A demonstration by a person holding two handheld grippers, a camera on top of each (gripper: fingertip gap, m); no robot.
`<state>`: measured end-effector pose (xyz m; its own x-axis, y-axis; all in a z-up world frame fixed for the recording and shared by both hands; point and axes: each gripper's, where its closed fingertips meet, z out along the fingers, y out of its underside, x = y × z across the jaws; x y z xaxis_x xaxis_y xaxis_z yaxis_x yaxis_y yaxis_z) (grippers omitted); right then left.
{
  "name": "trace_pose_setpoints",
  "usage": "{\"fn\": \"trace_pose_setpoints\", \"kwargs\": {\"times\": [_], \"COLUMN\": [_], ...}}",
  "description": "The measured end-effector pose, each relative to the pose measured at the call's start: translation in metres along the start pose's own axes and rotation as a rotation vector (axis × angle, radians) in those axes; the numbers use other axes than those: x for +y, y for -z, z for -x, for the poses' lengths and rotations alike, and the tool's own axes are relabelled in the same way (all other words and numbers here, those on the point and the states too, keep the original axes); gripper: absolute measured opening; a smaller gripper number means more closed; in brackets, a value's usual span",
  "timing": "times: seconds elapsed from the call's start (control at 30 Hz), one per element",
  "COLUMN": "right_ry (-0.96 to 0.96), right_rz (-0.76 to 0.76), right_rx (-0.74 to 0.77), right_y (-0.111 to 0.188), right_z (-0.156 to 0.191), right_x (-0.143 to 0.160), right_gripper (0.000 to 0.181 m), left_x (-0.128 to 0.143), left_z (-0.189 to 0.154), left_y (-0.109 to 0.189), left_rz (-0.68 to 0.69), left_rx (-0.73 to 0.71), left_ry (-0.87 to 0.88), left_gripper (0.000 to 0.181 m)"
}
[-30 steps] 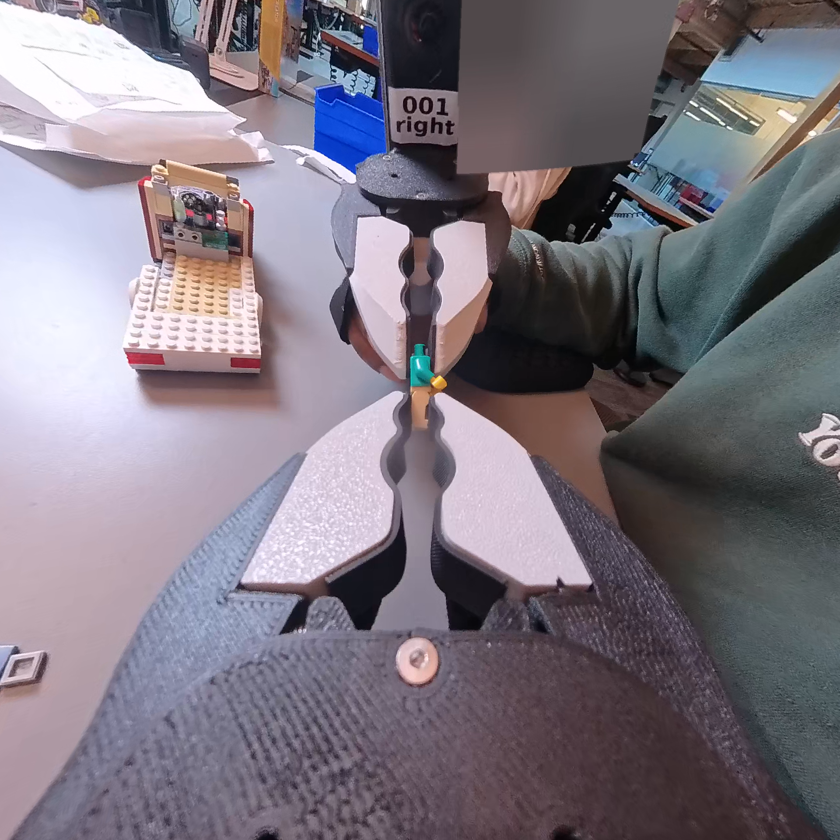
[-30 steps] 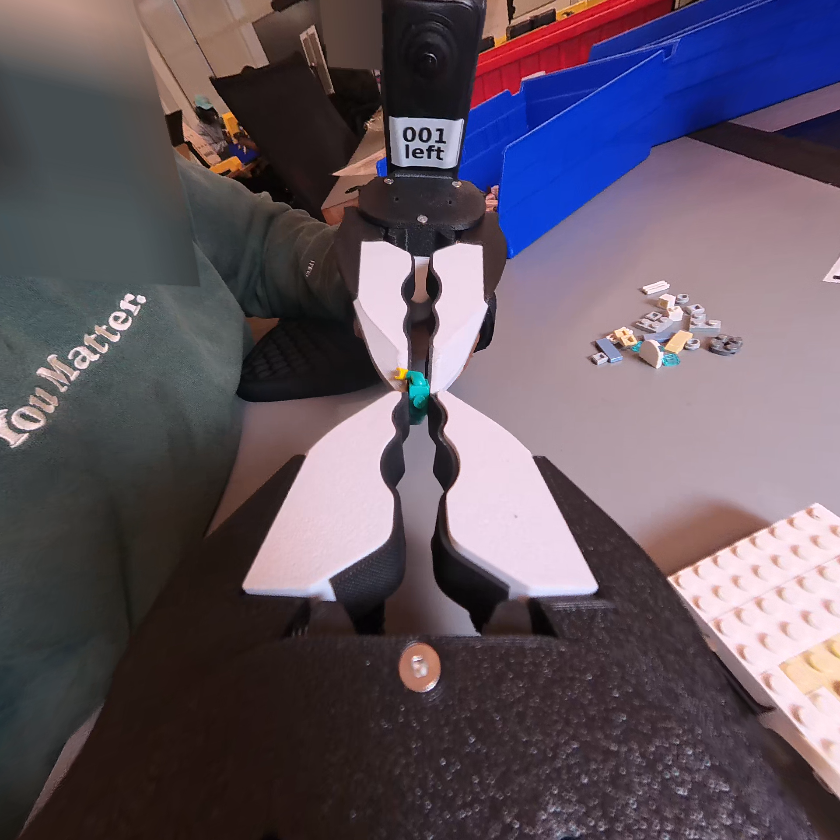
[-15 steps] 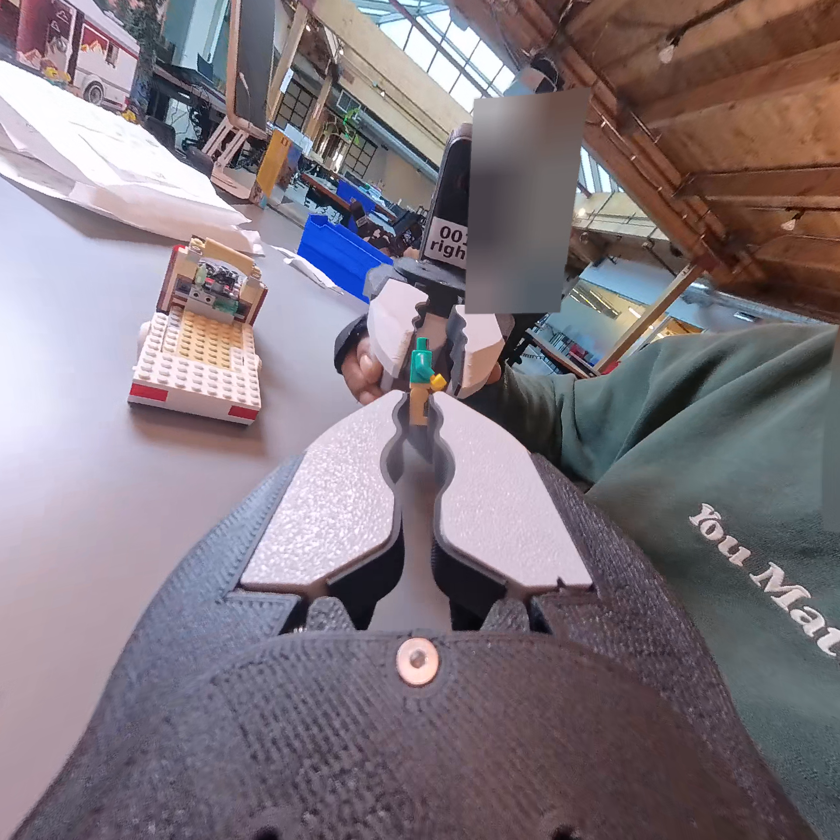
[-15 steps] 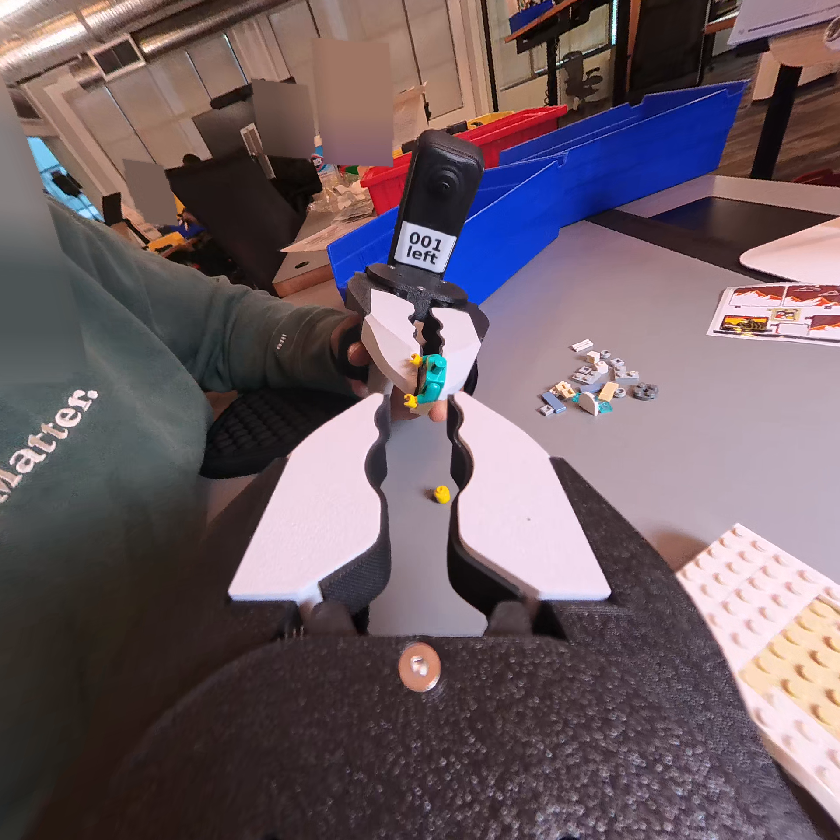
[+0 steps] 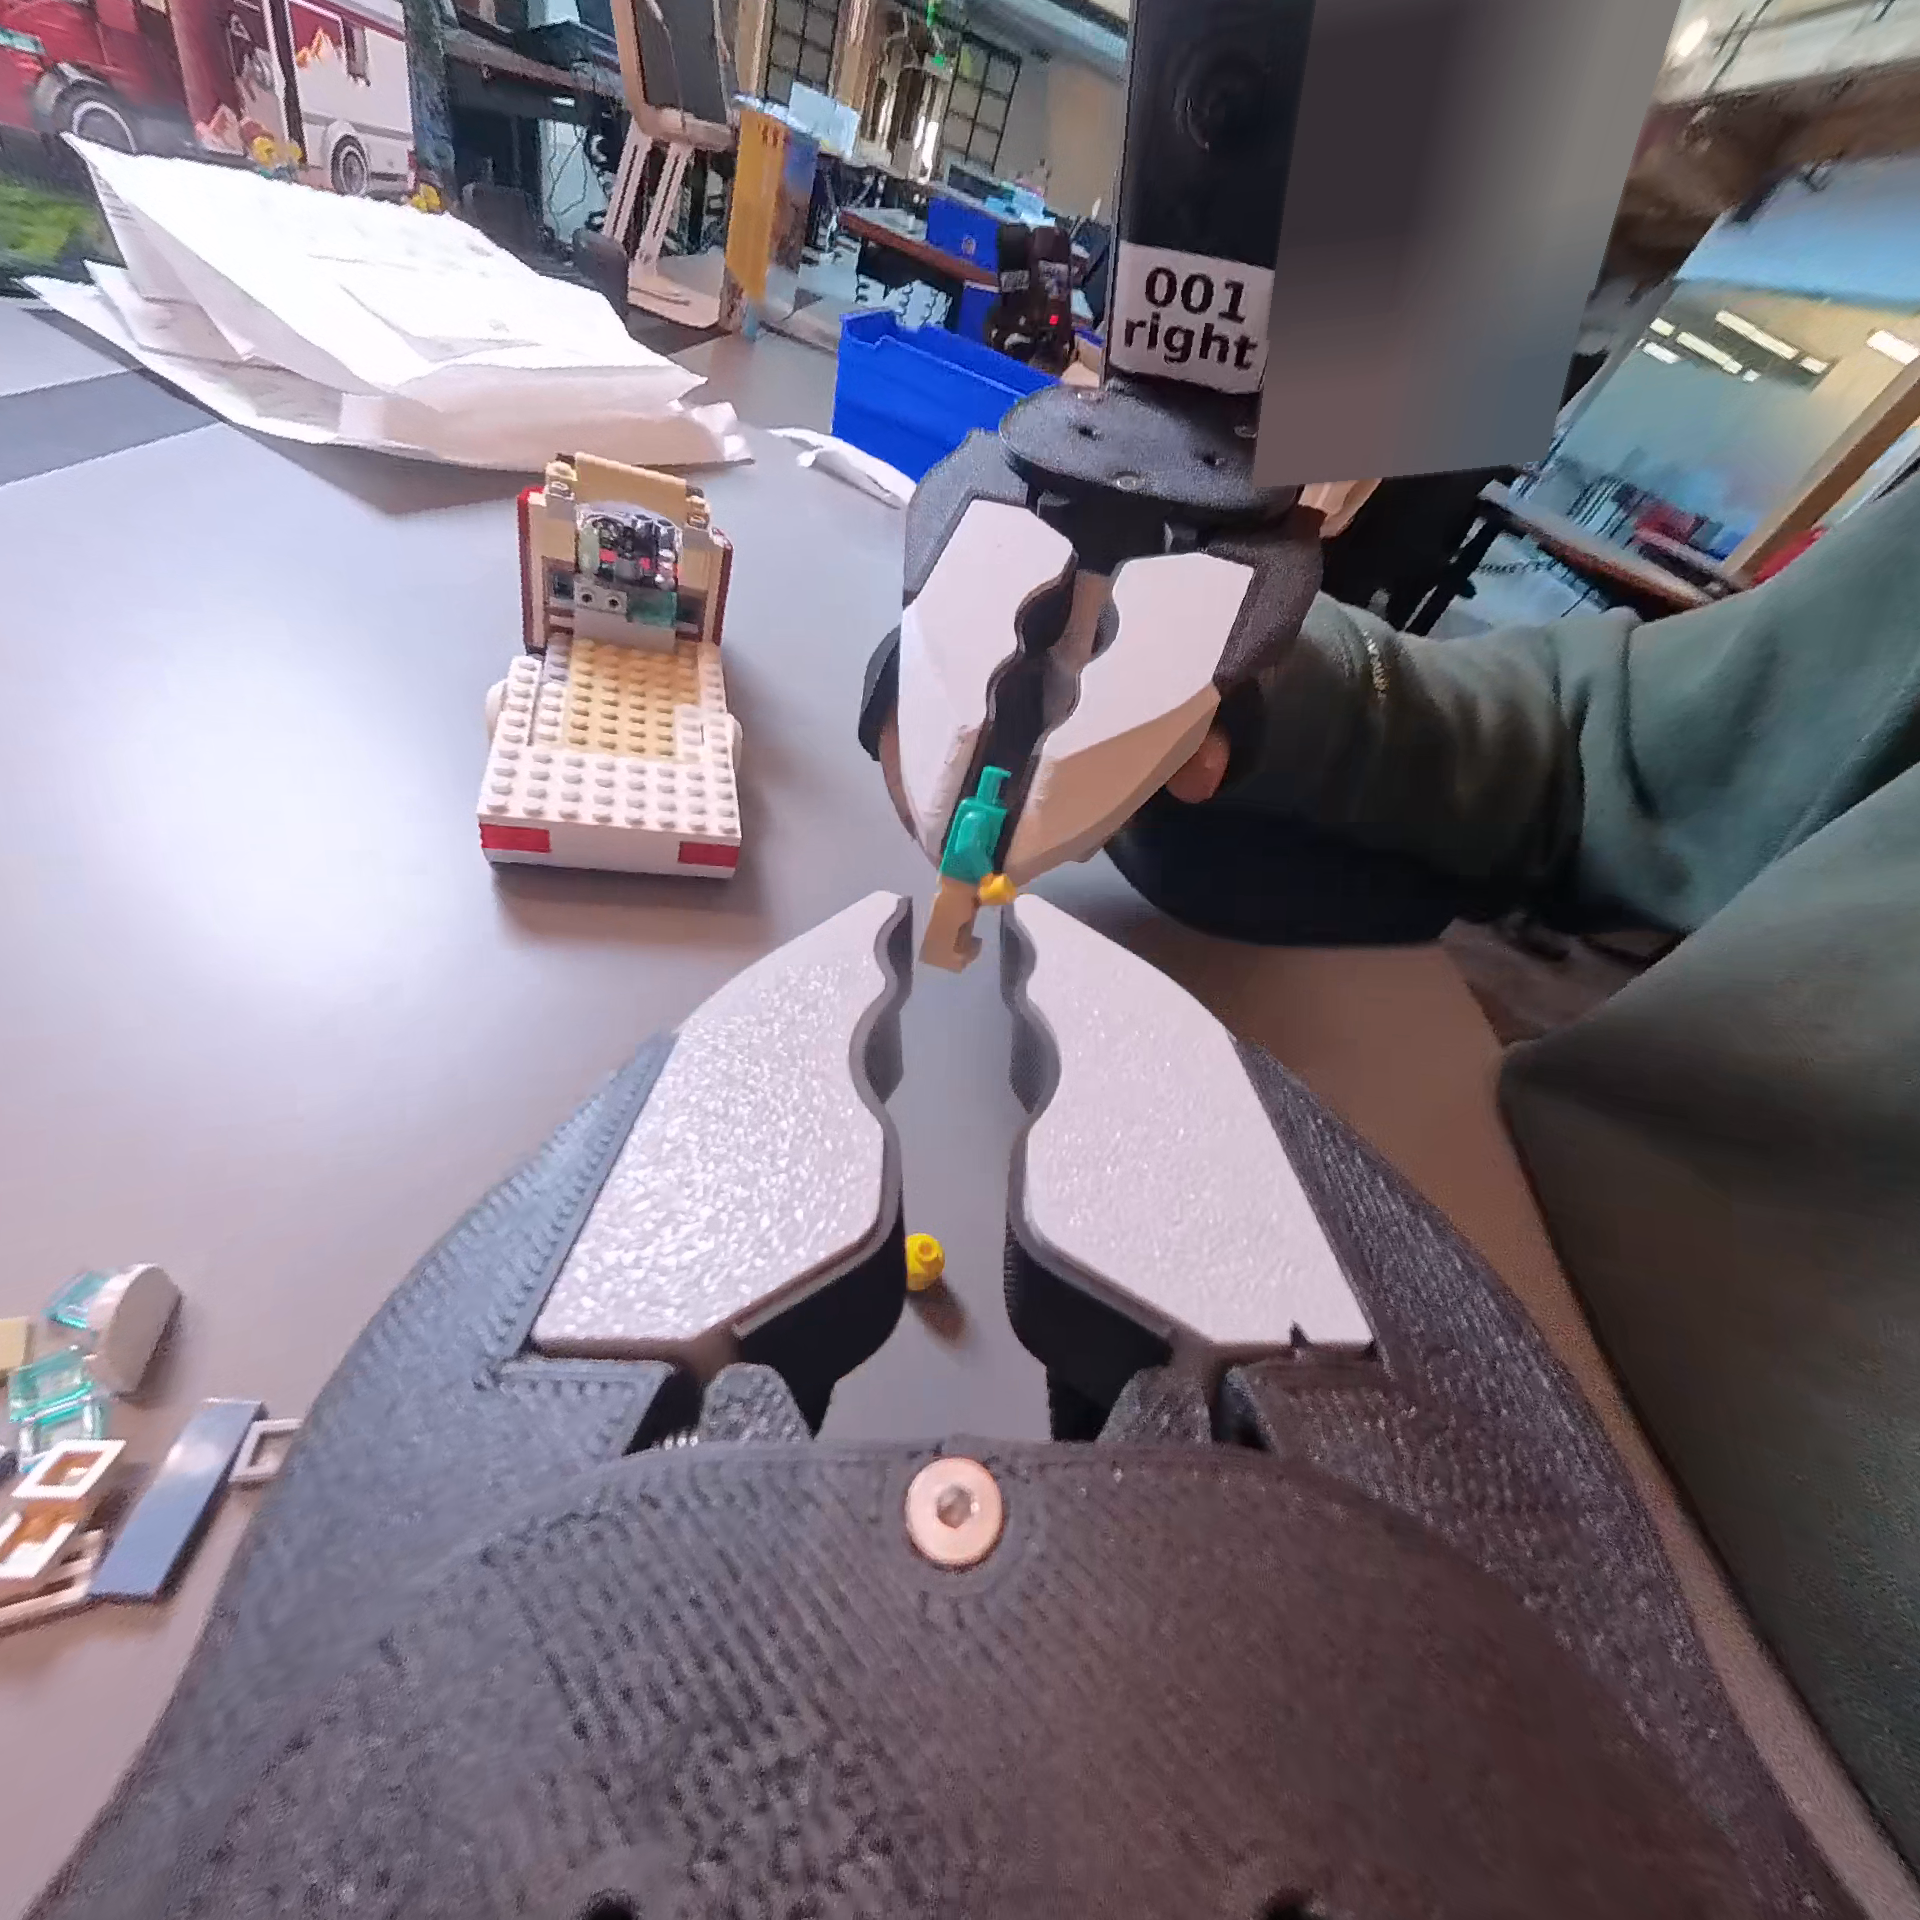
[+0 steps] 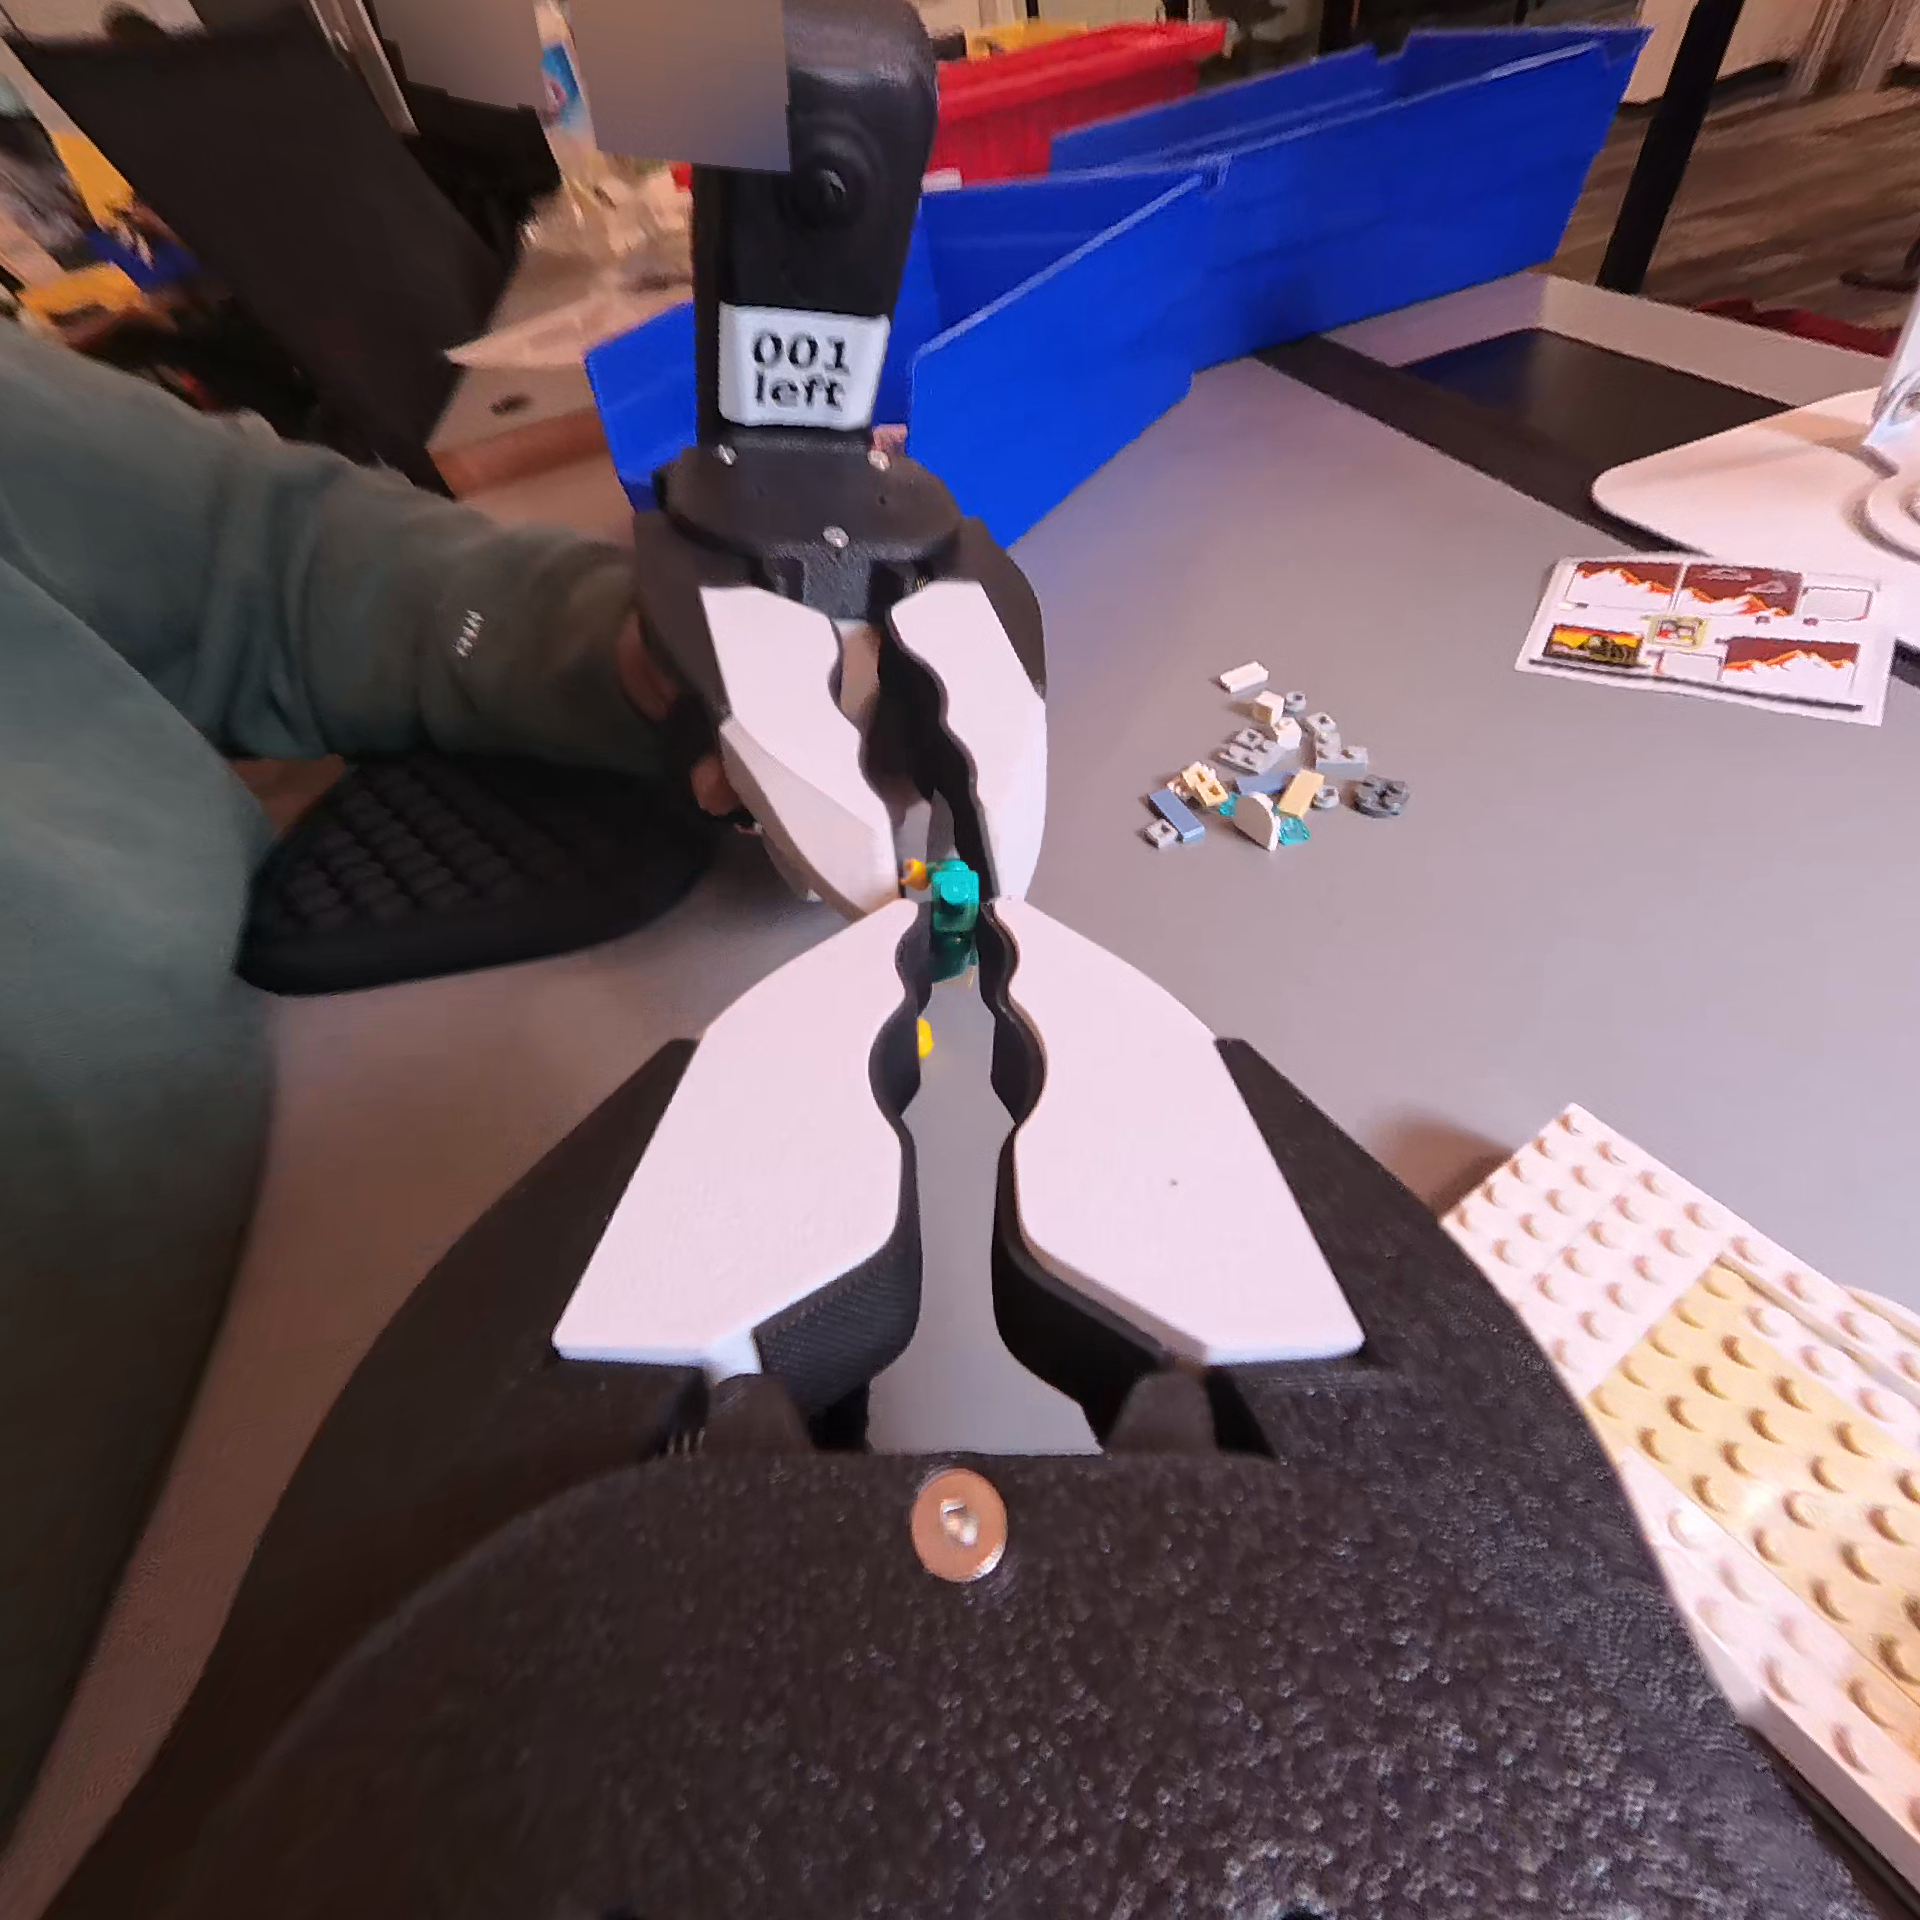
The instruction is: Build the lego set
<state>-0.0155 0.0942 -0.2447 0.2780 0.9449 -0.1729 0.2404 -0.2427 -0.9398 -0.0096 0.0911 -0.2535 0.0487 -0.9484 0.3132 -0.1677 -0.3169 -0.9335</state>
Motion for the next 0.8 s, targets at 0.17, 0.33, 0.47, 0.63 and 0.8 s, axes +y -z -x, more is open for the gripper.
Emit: {"fn": "trace_pose_setpoints", "kwargs": {"times": [0.17,0.33,0.47,0.63,0.8], "right_ry": [0.034,0.083,0.096,0.119,0.154], "right_rz": [0.084,0.155,0.215,0.286,0.335], "right_rx": [0.009,0.037,0.062,0.093,0.127], "right_y": [-0.006,-0.01,-0.014,-0.019,-0.02], "right_z": [-0.001,-0.004,-0.008,-0.016,-0.022], "right_x": [0.016,0.029,0.04,0.05,0.056], "right_gripper": [0.008,0.008,0.009,0.013,0.012], "left_x": [0.009,0.024,0.037,0.047,0.057], "left_z": [0.0,0.005,0.011,0.019,0.027], "left_y": [-0.003,-0.005,-0.007,-0.007,-0.005], "left_rz": [0.064,0.166,0.248,0.317,0.392], "left_rx": [-0.027,-0.072,-0.108,-0.156,-0.201], "left_ry": [-0.071,-0.148,-0.174,-0.163,-0.137], "left_gripper": [0.02,0.016,0.013,0.013,0.013]}}
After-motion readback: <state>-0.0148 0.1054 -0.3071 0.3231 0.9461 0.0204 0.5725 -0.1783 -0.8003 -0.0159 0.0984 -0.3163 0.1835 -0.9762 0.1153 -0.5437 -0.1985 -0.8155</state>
